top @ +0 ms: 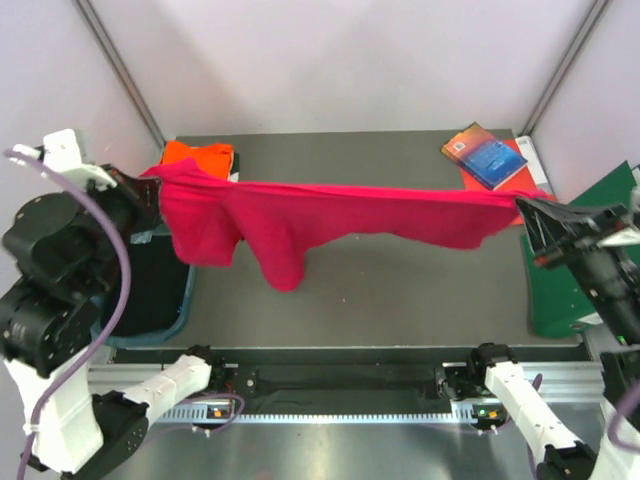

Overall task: Fold and stack the t-shirts
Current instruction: Flatten out the tshirt

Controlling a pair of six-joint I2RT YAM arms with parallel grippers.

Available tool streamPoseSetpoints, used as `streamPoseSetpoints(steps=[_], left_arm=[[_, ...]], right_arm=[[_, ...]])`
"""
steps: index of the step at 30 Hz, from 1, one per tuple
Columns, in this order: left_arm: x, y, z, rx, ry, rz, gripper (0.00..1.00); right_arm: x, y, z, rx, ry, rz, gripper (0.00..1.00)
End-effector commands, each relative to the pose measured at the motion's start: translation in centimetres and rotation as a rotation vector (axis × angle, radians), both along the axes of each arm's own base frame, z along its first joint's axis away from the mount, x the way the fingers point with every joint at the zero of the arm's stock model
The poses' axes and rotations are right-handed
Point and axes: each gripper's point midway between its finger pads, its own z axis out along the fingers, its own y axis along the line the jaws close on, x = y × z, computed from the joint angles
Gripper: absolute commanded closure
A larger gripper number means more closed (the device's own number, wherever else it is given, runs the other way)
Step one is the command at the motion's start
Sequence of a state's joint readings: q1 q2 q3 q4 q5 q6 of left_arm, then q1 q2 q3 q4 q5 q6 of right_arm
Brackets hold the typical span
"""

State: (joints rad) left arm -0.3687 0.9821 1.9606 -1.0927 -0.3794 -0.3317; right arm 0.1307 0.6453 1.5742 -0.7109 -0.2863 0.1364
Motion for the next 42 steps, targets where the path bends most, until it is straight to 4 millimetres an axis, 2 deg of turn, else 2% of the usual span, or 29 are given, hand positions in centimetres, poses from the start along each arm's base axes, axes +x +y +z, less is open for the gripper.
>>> streamPoseSetpoints(steps=[1, 4, 5, 7, 8, 10, 11, 13, 14, 15, 16, 17, 18, 19, 21, 22, 24, 25, 27, 28, 29, 30, 31, 32, 33, 34, 36, 38, 42], left_arm=[[-1.7, 1.9, 1.6, 0.082, -0.044, 0.042, 1.0], [-1.2, 2.1, 4.0, 0.089, -0.101, 0.056, 1.0], [0.5, 1.6, 4.0, 0.104, -0.079, 0.06, 1.0], [1.8, 1.6, 5.2, 0.126, -0.093, 0.083, 1.0], [4.4, 0.8, 4.4, 0.149, -0.047, 0.09, 1.0], [7.3, 0.0, 3.8, 0.174, -0.011, 0.099, 1.0], [10.3, -1.0, 1.9, 0.206, 0.055, 0.098, 1.0], [13.6, -2.0, -0.1, 0.234, 0.111, 0.093, 1.0], [17.0, -3.5, -3.0, 0.251, 0.188, 0.06, 1.0], [18.7, -4.4, -4.7, 0.251, 0.228, 0.018, 1.0], [21.8, -4.6, -8.1, 0.248, 0.311, 0.012, 1.0], [23.3, -5.8, -10.0, 0.232, 0.347, -0.053, 1.0], [24.6, -5.7, -11.6, 0.227, 0.384, -0.056, 1.0], [26.9, -5.3, -15.2, 0.227, 0.46, -0.046, 1.0], [29.5, -5.5, -18.1, 0.21, 0.489, -0.069, 1.0], [31.3, -4.8, -21.6, 0.218, 0.55, -0.067, 1.0], [33.5, -4.3, -24.3, 0.209, 0.585, -0.065, 1.0], [35.4, -3.8, -27.0, 0.204, 0.621, -0.06, 1.0], [37.2, -3.8, -29.1, 0.194, 0.639, -0.064, 1.0], [38.6, -3.8, -31.0, 0.183, 0.649, -0.062, 1.0], [39.2, -4.0, -31.7, 0.173, 0.649, -0.066, 1.0], [40.3, -4.3, -31.6, 0.153, 0.616, -0.064, 1.0], [40.8, -4.6, -32.8, 0.14, 0.623, -0.072, 1.0], [41.2, -4.8, -32.7, 0.128, 0.606, -0.075, 1.0], [41.4, -5.1, -32.8, 0.112, 0.599, -0.079, 1.0], [41.9, -5.4, -32.2, 0.102, 0.57, -0.088, 1.0], [41.9, -5.4, -31.2, 0.103, 0.547, -0.094, 1.0], [41.7, -5.2, -30.4, 0.112, 0.536, -0.089, 1.0], [39.2, -4.7, -28.7, 0.124, 0.55, -0.074, 1.0]], right_arm=[[-1.8, -1.5, 0.9, -0.025, -0.024, -0.073, 1.0], [-1.5, -2.2, 1.1, 0.0, -0.02, -0.117, 1.0], [-0.6, -2.6, 0.4, 0.01, 0.004, -0.145, 1.0], [1.2, -2.8, -0.1, 0.04, 0.027, -0.169, 1.0], [2.6, -3.0, -1.3, 0.047, 0.066, -0.19, 1.0], [5.2, -3.1, -2.3, 0.066, 0.108, -0.218, 1.0], [6.7, -2.9, -3.8, 0.06, 0.148, -0.222, 1.0], [9.7, -2.8, -5.1, 0.054, 0.186, -0.237, 1.0], [11.1, -3.0, -6.6, 0.046, 0.22, -0.26, 1.0], [12.3, -3.0, -7.2, 0.042, 0.23, -0.272, 1.0], [14.4, -2.9, -7.9, 0.031, 0.238, -0.279, 1.0], [16.1, -3.2, -9.8, 0.016, 0.275, -0.31, 1.0], [17.4, -3.3, -10.9, 0.0, 0.301, -0.321, 1.0], [20.0, -3.0, -13.5, -0.034, 0.362, -0.323, 1.0], [23.1, -2.9, -16.2, -0.057, 0.407, -0.327, 1.0], [25.7, -2.9, -19.8, -0.081, 0.489, -0.333, 1.0], [28.8, -2.8, -22.6, -0.086, 0.533, -0.327, 1.0], [31.0, -2.7, -26.8, -0.095, 0.62, -0.308, 1.0], [33.9, -2.2, -28.4, -0.059, 0.642, -0.282, 1.0], [35.7, -2.8, -32.1, -0.053, 0.714, -0.289, 1.0], [37.3, -2.1, -31.6, -0.031, 0.699, -0.236, 1.0], [38.6, -1.9, -34.9, -0.004, 0.768, -0.231, 1.0], [40.2, -1.9, -34.1, 0.017, 0.756, -0.218, 1.0], [41.1, -1.9, -34.8, 0.024, 0.776, -0.218, 1.0], [42.0, -1.9, -37.5, 0.024, 0.833, -0.22, 1.0], [43.1, -1.8, -36.6, 0.034, 0.827, -0.216, 1.0], [43.9, -1.6, -37.8, 0.037, 0.853, -0.205, 1.0], [44.3, -1.4, -37.4, 0.044, 0.845, -0.198, 1.0], [43.4, -1.0, -36.1, 0.048, 0.839, -0.172, 1.0]])
